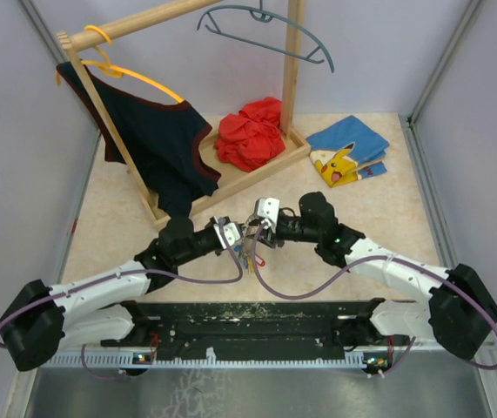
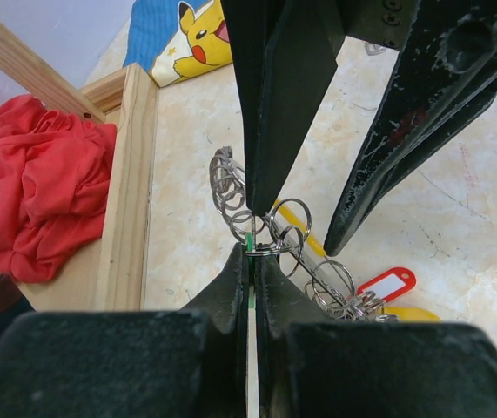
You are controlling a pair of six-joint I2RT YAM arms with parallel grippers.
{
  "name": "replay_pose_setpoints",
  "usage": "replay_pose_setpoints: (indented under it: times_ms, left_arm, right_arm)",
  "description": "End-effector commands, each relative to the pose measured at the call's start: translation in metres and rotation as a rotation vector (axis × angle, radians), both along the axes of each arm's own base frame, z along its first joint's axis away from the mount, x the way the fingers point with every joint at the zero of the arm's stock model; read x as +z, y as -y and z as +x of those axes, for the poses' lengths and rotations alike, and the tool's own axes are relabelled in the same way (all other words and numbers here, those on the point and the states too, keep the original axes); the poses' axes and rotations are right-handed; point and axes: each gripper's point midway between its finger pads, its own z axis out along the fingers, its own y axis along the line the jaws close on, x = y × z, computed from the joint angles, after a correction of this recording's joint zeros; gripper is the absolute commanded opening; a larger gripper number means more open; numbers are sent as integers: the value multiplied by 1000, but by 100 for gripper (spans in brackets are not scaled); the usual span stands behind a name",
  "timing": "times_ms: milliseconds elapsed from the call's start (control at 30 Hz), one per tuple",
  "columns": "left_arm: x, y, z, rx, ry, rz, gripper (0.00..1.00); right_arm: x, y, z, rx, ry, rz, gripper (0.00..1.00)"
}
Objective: Put the keys on the keyring
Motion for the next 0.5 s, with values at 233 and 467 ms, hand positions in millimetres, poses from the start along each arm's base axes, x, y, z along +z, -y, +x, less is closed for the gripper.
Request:
replay_pose_setpoints:
  times_ms: [233, 467]
  left_arm:
    - [48, 10, 0, -29, 53, -117, 0]
    - [53, 17, 1, -28, 5, -156, 0]
  right_arm:
    - [7, -13, 5, 60, 9, 8, 30]
    - [6, -19, 5, 81, -11, 20, 26]
